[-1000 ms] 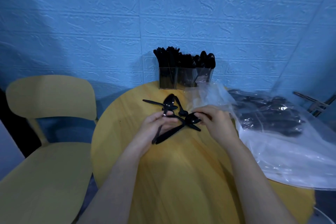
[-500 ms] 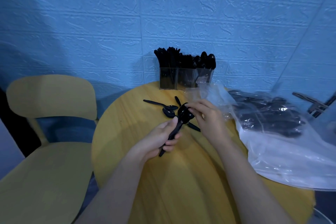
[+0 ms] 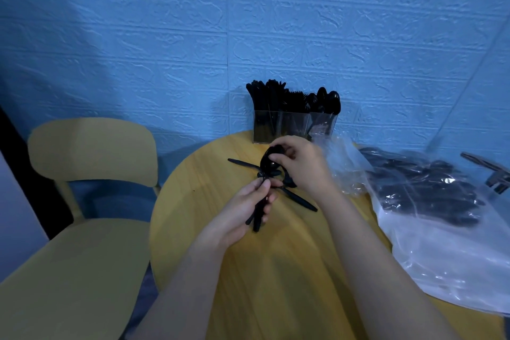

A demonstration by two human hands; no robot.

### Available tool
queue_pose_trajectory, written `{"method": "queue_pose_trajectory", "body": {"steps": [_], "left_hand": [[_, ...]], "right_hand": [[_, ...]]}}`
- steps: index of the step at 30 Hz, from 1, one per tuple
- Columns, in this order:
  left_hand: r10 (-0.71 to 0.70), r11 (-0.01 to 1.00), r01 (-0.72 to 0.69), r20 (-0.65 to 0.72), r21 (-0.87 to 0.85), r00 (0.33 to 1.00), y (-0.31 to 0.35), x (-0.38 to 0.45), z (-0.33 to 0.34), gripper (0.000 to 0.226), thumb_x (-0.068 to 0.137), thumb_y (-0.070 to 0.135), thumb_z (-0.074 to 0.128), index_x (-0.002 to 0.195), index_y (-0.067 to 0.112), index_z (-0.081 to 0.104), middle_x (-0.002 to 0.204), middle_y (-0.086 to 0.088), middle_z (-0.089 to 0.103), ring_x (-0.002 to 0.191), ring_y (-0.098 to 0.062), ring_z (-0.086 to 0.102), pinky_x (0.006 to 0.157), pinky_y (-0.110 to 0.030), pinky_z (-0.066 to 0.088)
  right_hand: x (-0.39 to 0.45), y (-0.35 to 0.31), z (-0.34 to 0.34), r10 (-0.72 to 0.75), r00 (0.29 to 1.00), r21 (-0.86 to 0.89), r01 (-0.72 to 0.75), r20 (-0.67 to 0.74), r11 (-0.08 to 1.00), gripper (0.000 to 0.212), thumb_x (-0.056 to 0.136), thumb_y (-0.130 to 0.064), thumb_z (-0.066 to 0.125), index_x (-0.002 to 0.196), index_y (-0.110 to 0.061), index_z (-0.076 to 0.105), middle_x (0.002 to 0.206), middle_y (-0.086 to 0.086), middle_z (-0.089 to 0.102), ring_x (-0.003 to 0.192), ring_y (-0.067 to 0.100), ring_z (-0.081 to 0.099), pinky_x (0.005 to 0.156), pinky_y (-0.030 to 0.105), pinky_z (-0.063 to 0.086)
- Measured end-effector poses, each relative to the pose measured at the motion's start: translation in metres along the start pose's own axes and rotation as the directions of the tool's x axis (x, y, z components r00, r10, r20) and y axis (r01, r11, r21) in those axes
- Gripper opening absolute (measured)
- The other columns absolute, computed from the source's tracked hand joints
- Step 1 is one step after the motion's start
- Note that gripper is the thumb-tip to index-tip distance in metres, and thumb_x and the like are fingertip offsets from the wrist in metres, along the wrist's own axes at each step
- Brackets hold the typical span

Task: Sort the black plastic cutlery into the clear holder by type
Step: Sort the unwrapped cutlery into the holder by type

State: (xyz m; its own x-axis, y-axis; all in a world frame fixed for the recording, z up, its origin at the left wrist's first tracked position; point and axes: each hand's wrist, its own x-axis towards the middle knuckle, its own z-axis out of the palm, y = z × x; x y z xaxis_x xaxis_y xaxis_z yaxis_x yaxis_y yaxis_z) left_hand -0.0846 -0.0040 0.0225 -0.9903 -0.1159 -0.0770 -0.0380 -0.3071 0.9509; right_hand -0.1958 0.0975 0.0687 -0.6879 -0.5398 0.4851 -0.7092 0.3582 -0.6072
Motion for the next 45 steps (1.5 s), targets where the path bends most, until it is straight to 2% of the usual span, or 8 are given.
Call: {"method": "queue_pose_trajectory", "body": {"steps": [4,8,12,17,22,30,36,45], "left_hand": [[-0.010,0.996,0.010,0.000,-0.093,1.000,0.001,0.001,-0.004,0.033,0.099,0.042,0.033,0.096,0.013,0.050,0.062,0.004,0.042,0.042,-0.005,0.028,0.038,-0.017,0.028],[0.008,0.974,-0.053,-0.196,-0.222,0.981,0.002,0.006,-0.011,0.024,0.099,0.032,0.041,0.088,0.014,0.050,0.057,0.005,0.040,0.037,-0.002,0.027,0.032,-0.014,0.024],[0.016,0.959,-0.112,-0.344,-0.261,0.939,0.000,0.011,-0.016,0.019,0.101,0.027,0.041,0.093,0.014,0.053,0.061,0.006,0.043,0.045,-0.005,0.033,0.040,-0.017,0.031],[-0.010,0.957,-0.100,-0.373,-0.273,0.928,0.000,0.012,-0.013,0.023,0.102,0.018,0.039,0.107,0.014,0.061,0.067,0.005,0.044,0.059,-0.007,0.038,0.058,-0.022,0.035],[-0.049,0.948,-0.086,-0.408,-0.307,0.912,0.000,0.012,-0.012,0.021,0.102,0.015,0.039,0.102,0.013,0.060,0.073,0.001,0.049,0.064,-0.010,0.044,0.061,-0.025,0.039],[-0.047,0.929,-0.074,-0.314,-0.363,0.948,0.001,0.012,-0.003,0.020,0.102,0.014,0.036,0.098,0.009,0.055,0.085,-0.011,0.066,0.077,-0.022,0.067,0.072,-0.035,0.054],[-0.023,0.957,-0.022,-0.151,-0.291,0.988,0.003,0.006,0.004,0.021,0.102,0.018,0.037,0.105,0.008,0.056,0.078,-0.009,0.068,0.065,-0.021,0.064,0.062,-0.034,0.057],[0.058,0.981,-0.084,-0.151,-0.176,0.987,0.001,0.008,0.004,0.019,0.100,0.026,0.040,0.107,0.012,0.052,0.065,0.003,0.045,0.047,-0.005,0.037,0.044,-0.018,0.036]], "right_hand": [[0.006,0.000,0.010,-0.048,0.998,0.053,0.046,0.032,0.998,0.020,0.085,-0.015,0.069,0.105,-0.016,0.069,0.094,-0.008,0.060,0.077,-0.004,0.051,0.070,0.003,0.037],[0.011,0.013,0.012,0.094,0.993,-0.012,-0.094,0.074,0.996,0.023,0.090,-0.027,0.062,0.110,-0.017,0.067,0.096,-0.009,0.063,0.080,0.000,0.054,0.070,0.007,0.040],[0.005,0.031,0.022,0.336,0.894,-0.383,-0.211,0.296,0.899,0.024,0.087,-0.037,0.065,0.096,-0.015,0.067,0.095,0.004,0.065,0.082,0.016,0.061,0.075,0.031,0.053],[0.003,0.031,0.026,0.406,0.836,-0.437,-0.228,0.371,0.870,0.014,0.085,-0.027,0.070,0.093,-0.016,0.067,0.099,0.006,0.065,0.088,0.020,0.061,0.080,0.034,0.053],[0.009,0.025,0.015,0.431,0.827,-0.260,-0.355,0.360,0.898,0.012,0.085,-0.022,0.069,0.095,-0.017,0.065,0.097,0.002,0.062,0.090,0.017,0.058,0.079,0.030,0.049],[0.013,-0.004,-0.009,0.309,0.882,0.325,-0.427,0.355,0.844,0.010,0.087,-0.019,0.067,0.080,-0.014,0.063,0.054,-0.007,0.061,0.048,0.004,0.054,0.049,0.016,0.043],[0.009,-0.006,0.011,0.276,0.900,0.296,-0.380,0.338,0.876,0.014,0.089,-0.024,0.065,0.079,-0.014,0.062,0.063,-0.007,0.060,0.054,0.003,0.048,0.052,0.012,0.037],[0.012,0.003,0.019,0.267,0.928,0.132,-0.307,0.259,0.942,0.024,0.084,-0.036,0.070,0.073,-0.022,0.053,0.065,-0.009,0.056,0.062,0.005,0.053,0.061,0.022,0.041]]}}
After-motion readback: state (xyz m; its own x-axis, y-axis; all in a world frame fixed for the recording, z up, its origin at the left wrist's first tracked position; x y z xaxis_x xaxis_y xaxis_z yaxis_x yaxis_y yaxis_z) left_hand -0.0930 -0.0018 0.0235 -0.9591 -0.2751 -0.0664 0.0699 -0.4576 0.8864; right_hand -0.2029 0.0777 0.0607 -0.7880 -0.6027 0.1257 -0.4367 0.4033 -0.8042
